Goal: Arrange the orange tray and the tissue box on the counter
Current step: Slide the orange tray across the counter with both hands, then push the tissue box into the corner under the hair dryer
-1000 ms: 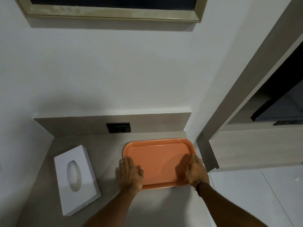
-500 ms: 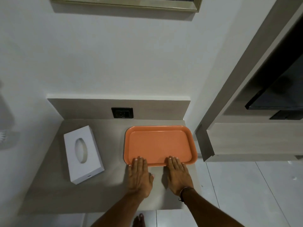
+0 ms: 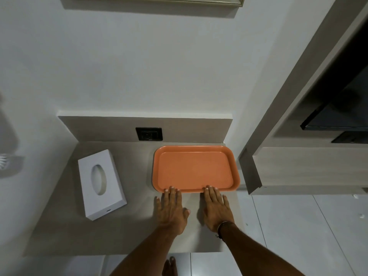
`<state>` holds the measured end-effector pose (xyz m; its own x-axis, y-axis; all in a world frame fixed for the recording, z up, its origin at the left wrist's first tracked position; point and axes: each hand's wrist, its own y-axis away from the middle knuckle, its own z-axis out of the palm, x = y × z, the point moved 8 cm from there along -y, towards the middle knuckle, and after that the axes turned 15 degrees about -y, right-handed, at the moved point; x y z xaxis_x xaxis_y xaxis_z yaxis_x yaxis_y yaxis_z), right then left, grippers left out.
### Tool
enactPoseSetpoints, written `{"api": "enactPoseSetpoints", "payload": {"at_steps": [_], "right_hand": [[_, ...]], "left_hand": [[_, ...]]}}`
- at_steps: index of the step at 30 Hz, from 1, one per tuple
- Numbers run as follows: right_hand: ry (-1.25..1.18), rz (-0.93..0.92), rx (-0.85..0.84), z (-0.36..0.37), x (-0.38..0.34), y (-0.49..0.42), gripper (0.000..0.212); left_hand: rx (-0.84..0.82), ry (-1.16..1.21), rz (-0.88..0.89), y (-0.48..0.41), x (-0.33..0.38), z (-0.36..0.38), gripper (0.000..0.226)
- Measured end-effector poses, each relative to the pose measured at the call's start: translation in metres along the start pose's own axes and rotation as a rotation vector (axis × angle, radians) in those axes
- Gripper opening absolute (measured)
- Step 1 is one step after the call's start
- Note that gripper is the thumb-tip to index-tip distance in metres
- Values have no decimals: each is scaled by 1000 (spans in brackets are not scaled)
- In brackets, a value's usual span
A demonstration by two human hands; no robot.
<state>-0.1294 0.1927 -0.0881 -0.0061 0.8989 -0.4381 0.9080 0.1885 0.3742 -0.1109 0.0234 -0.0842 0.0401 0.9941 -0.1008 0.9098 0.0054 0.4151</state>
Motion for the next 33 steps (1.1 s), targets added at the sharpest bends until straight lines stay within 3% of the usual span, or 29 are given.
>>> {"api": "enactPoseSetpoints", "payload": {"at_steps": [9,22,27,33], "right_hand": [[9,-22,-28,-21,8,-38,77],[15,-62,-17,-20,-6,-18,80],[4,-132,-41,-7,-43,1,79],[-42,-246,-126,30,-132,12,83]], "left_hand": [[0,20,0,-36,4,-23,81],[48,31,-39,-6,-7,-31,81],[64,130,-140,41,-47,-25,80],[142,237,-361,102,-145,-7,84]]}}
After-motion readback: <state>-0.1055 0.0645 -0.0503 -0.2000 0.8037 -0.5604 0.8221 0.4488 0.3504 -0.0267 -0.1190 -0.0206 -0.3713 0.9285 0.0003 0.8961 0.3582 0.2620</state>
